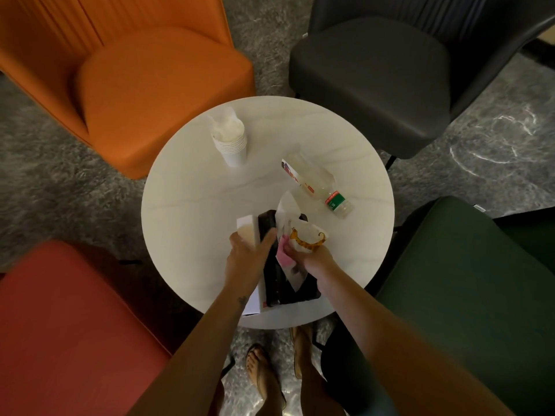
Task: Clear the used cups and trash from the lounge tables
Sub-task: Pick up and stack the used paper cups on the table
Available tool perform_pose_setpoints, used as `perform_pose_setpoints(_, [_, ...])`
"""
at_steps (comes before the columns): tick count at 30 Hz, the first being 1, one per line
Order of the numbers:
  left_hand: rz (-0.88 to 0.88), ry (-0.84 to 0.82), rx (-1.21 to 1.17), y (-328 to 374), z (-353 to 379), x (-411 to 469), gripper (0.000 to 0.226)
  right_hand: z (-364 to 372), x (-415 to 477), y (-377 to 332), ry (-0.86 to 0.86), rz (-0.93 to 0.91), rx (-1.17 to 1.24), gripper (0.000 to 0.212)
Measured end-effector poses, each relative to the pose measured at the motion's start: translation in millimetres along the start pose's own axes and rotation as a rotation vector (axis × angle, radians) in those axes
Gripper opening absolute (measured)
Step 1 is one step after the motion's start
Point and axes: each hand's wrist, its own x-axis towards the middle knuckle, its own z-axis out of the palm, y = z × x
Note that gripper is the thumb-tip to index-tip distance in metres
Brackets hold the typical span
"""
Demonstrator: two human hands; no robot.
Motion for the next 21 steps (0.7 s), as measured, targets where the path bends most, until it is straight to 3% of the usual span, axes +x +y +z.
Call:
perform_pose_setpoints(3, [0.026, -0.038, -0.001, -3.8, 2.3, -0.7, 0.091, 5.5, -4.4, -1.3, 0.007, -0.018, -0.064, 0.044])
perform_pose_setpoints(10, [-0.074, -0.046, -0.077, -9.6, -2.2, 6.4, 0.056, 11.0, -7.9, -1.1, -0.030, -0.280, -0.161, 0.049])
perform_pose_setpoints(13, [-0.046, -0.016, -0.021, -6.3, -3.4, 8.1, 0.050, 6.2, -12.8, 3.3, -0.123, -0.331, -0.094, 0.043])
perform_pose_setpoints(16, [0.000, 0.023, 0.018, -1.6, -5.1, 9.2, 0.050, 1.9, -17.3, 6.0, -0.168, -0.339, -0.036, 0.052])
perform_pose_setpoints(18, [0.034, 0.043, 0.038, 0.4, -9.3, 9.2, 0.051, -0.5, -20.9, 4.3, -0.143, -0.360, 0.038, 0.054])
perform_pose_setpoints(21, [0.075, 0.087, 0.070, 2.2, -21.5, 9.4, 0.053, -6.5, -25.9, -1.7, 0.045, -0.420, 0.031, 0.050])
